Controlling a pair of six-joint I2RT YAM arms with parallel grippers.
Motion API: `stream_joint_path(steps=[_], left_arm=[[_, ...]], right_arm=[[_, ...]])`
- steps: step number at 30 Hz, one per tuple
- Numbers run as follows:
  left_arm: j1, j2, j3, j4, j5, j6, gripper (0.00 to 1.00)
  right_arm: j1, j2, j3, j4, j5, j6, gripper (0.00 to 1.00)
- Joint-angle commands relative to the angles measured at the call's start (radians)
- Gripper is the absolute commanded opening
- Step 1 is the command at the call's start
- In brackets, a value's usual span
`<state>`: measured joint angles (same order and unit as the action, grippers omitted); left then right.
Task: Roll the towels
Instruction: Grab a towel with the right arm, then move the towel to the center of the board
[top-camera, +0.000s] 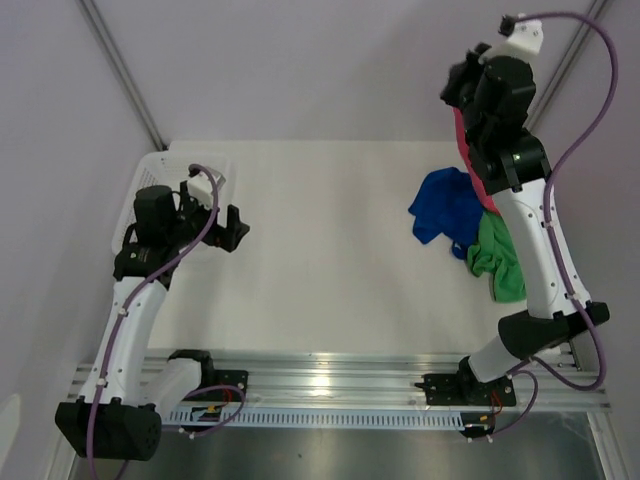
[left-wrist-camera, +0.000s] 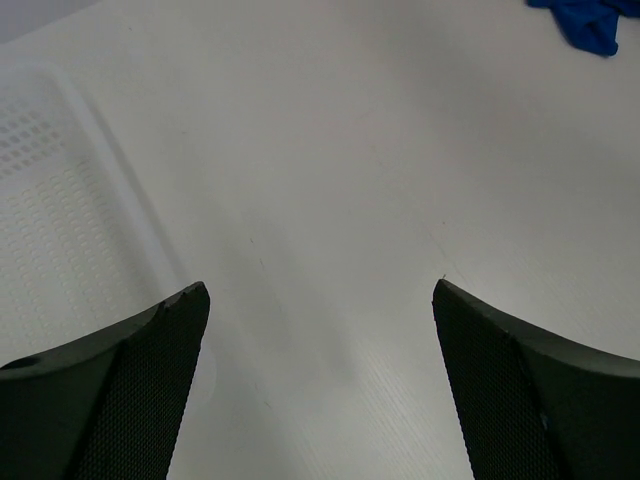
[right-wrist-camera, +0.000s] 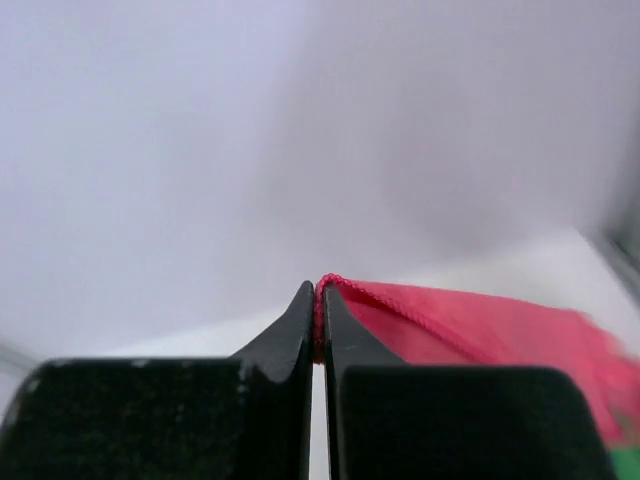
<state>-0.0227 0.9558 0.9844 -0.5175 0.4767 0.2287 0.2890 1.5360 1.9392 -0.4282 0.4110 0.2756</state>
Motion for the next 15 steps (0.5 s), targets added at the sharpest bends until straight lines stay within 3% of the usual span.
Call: stream_joint_path(steps=[1, 6, 12, 14, 15], left_arm=[[0.004, -0.025, 0.088, -0.029, 0.036, 0.035, 0.96], [0.006, -0.043, 0.138, -0.073, 0.039, 0.057, 0.97], [0.010, -0.065, 0.197, -0.081, 0.019, 0.073, 0.98], [0.010, -0.063, 0.195, -0.079, 0.019, 0.081, 0.99], [0.010, -0.058, 0.192, -0.081, 0.013, 0.081, 0.99]], right_arm=[[0.172, 0.114, 0.340, -0.013, -0.153, -0.079, 0.00], [0.435, 0.274, 0.587, 0.054, -0.112, -0.176, 0.00], [0.484, 0.292, 0.560, 0.129, -0.201, -0.096, 0.00], [0.490, 0.276, 0.493, 0.123, -0.181, -0.082, 0.00], [0.492, 0.262, 0.362, 0.132, -0.167, -0.061, 0.00]])
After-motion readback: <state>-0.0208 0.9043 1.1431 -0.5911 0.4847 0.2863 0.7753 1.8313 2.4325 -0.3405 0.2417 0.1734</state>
